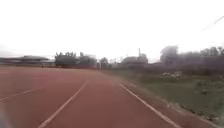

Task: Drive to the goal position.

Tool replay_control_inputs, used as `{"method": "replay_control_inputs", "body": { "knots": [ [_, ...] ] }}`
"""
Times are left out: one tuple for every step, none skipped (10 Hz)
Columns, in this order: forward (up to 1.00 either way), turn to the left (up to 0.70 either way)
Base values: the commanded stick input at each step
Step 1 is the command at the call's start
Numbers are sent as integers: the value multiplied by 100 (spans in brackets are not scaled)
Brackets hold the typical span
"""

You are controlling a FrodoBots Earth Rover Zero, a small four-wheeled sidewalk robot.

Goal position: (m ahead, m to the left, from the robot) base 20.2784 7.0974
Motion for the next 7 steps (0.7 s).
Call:
{"method": "replay_control_inputs", "body": {
  "knots": [
    [70,0],
    [70,0],
    [70,0],
    [70,0],
    [70,0],
    [70,0],
    [70,0]
  ]
}}
